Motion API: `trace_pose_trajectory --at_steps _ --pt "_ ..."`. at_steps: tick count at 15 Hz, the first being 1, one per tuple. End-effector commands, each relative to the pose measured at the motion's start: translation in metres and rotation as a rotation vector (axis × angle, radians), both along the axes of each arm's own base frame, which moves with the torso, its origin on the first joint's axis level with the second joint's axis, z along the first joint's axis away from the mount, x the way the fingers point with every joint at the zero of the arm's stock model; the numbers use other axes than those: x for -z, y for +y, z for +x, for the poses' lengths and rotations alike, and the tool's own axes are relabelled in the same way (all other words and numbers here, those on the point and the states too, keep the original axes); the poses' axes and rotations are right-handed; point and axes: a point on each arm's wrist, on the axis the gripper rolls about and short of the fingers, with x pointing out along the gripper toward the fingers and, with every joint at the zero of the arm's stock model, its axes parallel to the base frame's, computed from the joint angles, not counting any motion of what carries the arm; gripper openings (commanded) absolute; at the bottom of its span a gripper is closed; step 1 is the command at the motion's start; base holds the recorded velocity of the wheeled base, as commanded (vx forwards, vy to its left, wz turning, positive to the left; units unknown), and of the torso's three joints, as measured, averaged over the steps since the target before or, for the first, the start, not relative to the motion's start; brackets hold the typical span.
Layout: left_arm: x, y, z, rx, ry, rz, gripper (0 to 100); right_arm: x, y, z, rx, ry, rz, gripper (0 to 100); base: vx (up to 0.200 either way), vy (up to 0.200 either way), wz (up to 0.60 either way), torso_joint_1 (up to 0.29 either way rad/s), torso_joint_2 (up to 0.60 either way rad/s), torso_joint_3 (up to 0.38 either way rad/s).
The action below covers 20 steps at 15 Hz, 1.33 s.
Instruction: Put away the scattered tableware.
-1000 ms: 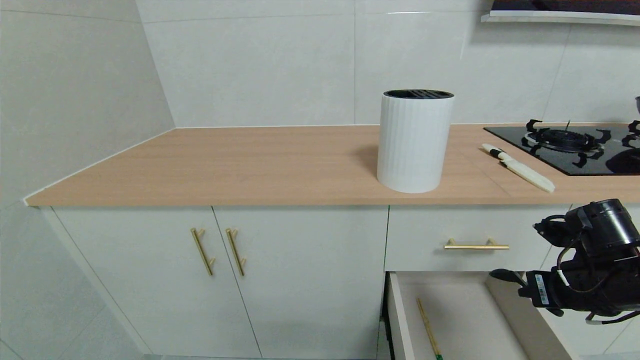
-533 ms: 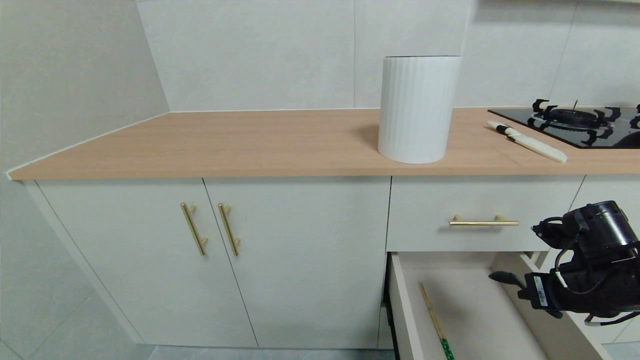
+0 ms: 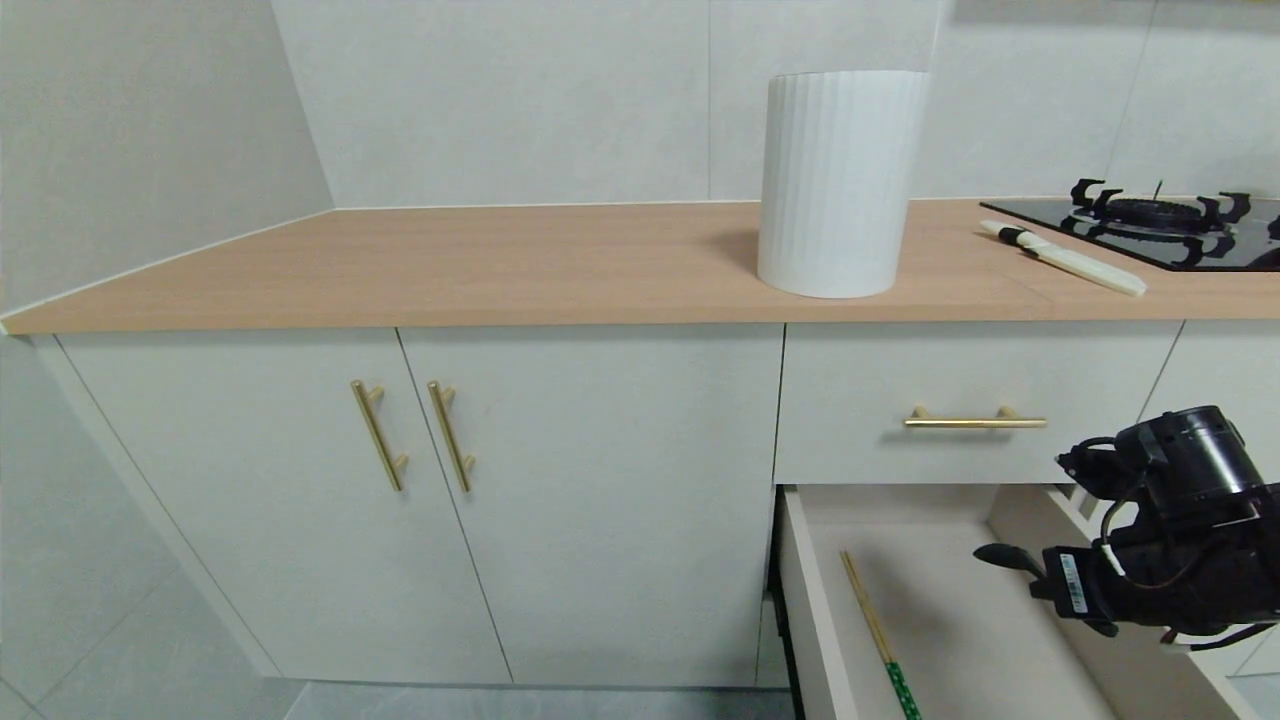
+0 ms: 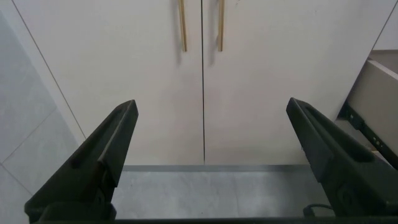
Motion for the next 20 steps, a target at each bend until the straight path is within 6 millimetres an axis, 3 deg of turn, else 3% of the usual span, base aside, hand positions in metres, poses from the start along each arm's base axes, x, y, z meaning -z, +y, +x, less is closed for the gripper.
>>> trace_pose_trajectory --at_steps 1,5,10,13,20 --pt "0.000 0.000 0.000 0.000 -0.001 0.000 100 0.007 0.001 0.003 -0.005 0.027 -0.003 0 0.000 0.000 0.00 0.000 0.00 0.000" --pt "0.000 0.000 0.000 0.000 -0.001 0.000 100 0.041 0.010 0.023 -0.020 0.080 -0.013 0 0.000 0.000 0.00 0.000 0.00 0.000" --pt "0.000 0.000 0.000 0.000 0.001 0.000 100 0.114 0.017 0.047 0.004 0.013 -0.027 0 0.000 0.000 0.00 0.000 0.00 0.000" --pt "0.000 0.000 0.000 0.000 -0.001 0.000 100 0.148 0.021 0.053 0.031 -0.027 -0.083 0 0.000 0.000 0.00 0.000 0.00 0.000" --pt "0.000 0.000 0.000 0.000 0.001 0.000 100 0.170 0.022 0.057 0.041 -0.028 -0.105 0 0.000 0.000 0.00 0.000 0.00 0.000"
